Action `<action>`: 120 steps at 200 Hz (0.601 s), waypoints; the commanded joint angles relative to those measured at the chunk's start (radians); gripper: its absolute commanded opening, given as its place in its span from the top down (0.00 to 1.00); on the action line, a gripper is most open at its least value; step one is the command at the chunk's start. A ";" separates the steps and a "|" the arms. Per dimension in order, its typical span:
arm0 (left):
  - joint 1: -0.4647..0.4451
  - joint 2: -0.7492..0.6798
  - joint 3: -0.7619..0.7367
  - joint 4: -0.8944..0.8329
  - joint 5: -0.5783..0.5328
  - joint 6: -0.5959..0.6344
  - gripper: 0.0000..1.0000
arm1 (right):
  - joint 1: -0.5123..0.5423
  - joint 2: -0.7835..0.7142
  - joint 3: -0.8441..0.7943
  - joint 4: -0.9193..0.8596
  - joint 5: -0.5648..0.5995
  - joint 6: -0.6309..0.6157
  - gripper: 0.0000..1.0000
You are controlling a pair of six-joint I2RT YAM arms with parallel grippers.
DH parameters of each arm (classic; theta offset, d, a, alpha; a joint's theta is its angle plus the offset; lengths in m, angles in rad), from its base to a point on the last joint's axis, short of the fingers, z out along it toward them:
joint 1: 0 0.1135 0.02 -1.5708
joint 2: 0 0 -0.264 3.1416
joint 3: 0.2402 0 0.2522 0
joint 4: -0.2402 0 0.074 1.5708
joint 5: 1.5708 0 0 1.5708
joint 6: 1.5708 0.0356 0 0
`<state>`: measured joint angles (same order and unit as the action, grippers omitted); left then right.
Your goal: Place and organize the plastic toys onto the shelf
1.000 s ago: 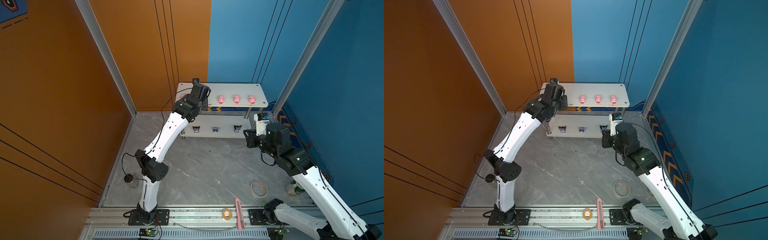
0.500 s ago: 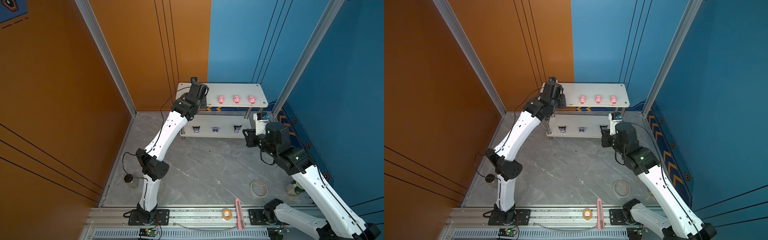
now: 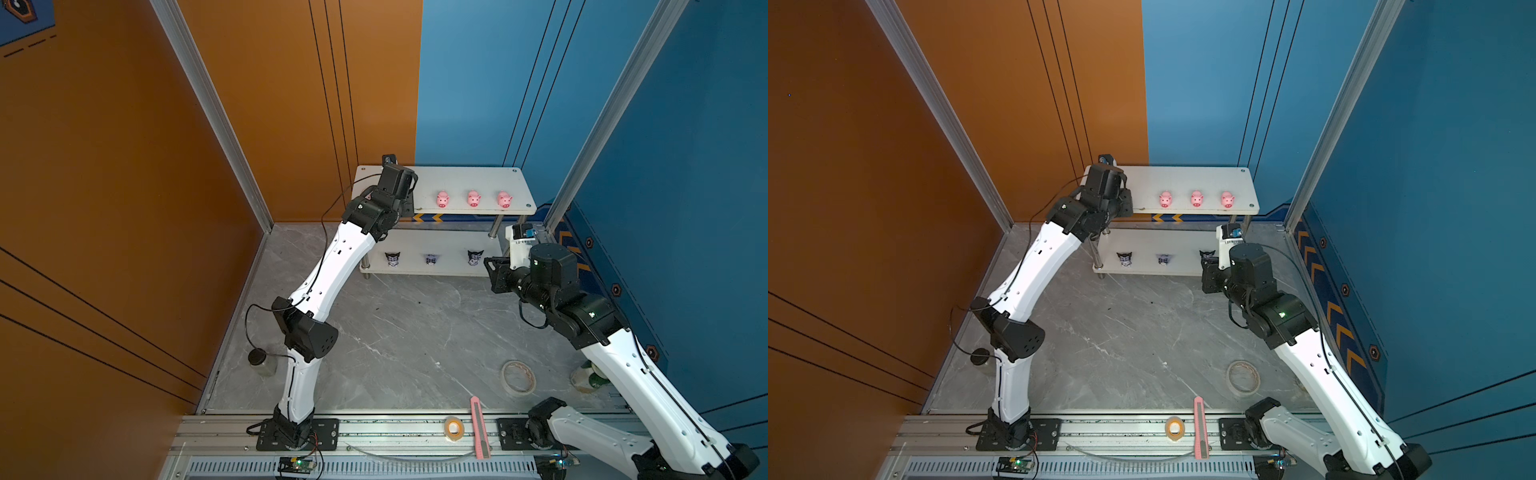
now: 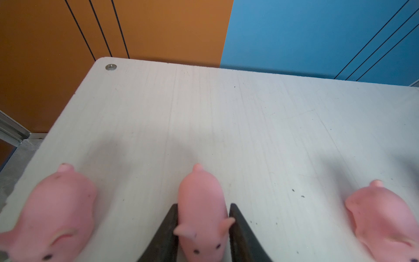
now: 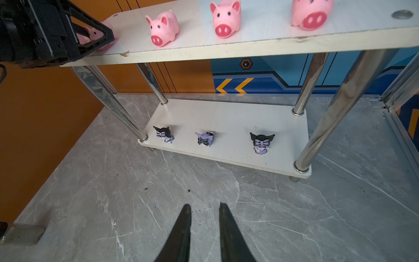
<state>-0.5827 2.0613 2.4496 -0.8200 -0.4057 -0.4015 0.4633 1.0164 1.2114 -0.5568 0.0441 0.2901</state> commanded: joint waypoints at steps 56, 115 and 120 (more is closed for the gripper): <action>-0.029 0.015 0.015 -0.013 0.024 -0.001 0.64 | -0.006 -0.002 -0.011 0.011 -0.022 0.017 0.75; -0.054 0.035 0.042 -0.012 0.019 0.003 0.64 | -0.008 -0.005 -0.010 0.010 -0.023 0.018 0.75; -0.054 0.036 0.042 -0.013 0.018 0.003 0.64 | -0.008 -0.005 -0.010 0.011 -0.023 0.017 0.75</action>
<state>-0.6231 2.0747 2.4676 -0.8192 -0.4034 -0.4011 0.4633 1.0164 1.2114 -0.5568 0.0429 0.2905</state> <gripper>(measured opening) 0.360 0.250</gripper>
